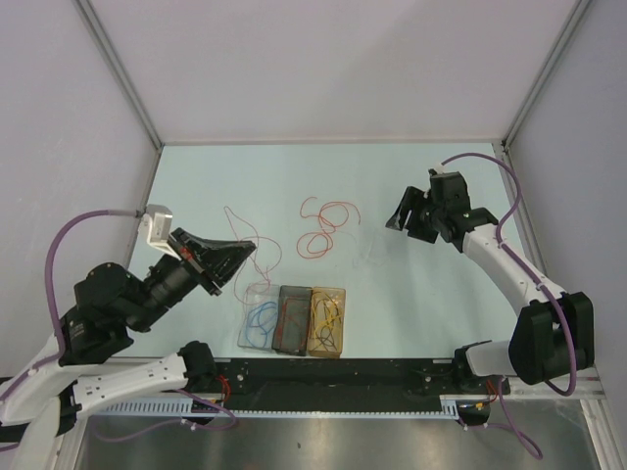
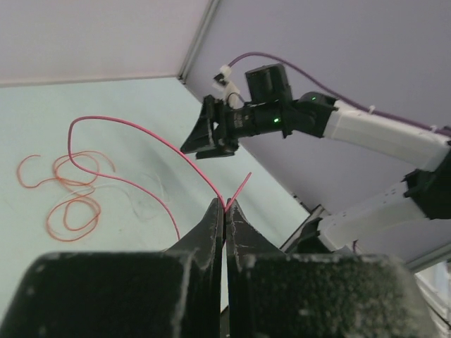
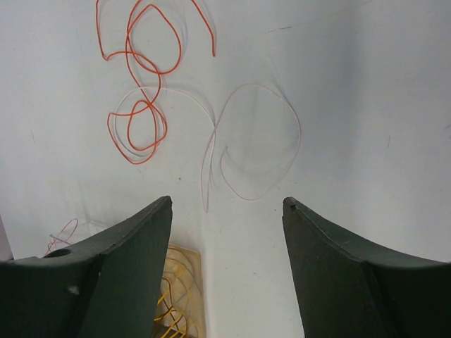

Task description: Untangle the cables

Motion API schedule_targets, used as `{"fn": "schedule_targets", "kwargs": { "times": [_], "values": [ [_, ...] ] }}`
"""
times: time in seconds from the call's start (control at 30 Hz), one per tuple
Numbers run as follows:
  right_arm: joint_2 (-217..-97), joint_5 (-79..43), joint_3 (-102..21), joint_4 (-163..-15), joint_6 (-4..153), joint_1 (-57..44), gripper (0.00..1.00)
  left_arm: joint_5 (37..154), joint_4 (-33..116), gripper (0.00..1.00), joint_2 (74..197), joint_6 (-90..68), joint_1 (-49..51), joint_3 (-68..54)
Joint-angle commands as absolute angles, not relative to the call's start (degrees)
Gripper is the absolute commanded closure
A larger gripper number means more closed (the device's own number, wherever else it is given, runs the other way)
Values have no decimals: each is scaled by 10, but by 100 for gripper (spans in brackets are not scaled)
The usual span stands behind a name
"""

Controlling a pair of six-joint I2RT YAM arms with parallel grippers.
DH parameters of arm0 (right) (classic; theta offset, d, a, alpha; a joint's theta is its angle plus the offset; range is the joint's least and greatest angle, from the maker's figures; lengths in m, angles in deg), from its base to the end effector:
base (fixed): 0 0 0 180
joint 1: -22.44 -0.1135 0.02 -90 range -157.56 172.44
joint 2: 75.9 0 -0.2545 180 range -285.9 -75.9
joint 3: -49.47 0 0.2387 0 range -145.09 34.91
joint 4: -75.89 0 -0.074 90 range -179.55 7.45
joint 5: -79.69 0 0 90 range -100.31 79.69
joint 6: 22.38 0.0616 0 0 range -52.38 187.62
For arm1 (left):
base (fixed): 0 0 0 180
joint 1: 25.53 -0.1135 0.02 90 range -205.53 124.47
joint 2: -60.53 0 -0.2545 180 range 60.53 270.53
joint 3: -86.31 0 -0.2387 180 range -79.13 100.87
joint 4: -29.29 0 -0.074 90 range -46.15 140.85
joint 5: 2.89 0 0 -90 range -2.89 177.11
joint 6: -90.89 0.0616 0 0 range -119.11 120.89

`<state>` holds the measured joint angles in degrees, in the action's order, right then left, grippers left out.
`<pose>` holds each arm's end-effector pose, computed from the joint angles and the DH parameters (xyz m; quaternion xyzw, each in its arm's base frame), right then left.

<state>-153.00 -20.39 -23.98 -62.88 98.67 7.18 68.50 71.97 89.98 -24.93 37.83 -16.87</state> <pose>0.2835 0.0885 0.2514 0.0930 0.9158 0.2249 0.3195 0.0588 -0.0734 0.4251 0.1026 0.6714 -0.4315 0.5938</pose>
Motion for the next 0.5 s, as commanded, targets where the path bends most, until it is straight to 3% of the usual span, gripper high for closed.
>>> {"fn": "schedule_targets", "kwargs": {
  "times": [0.0, 0.23, 0.47],
  "values": [
    [-1531, -196, -238, -643, 988, 68, 31, 730, 693, 100, 914, -285, 379, -115],
    [-1522, -198, -233, -644, 984, 68, 31, 749, 734, 100, 944, -292, 379, -20],
    [-1512, -204, -227, -643, 985, 74, 31, 727, 778, 100, 943, -351, 379, -25]
  ]
}}
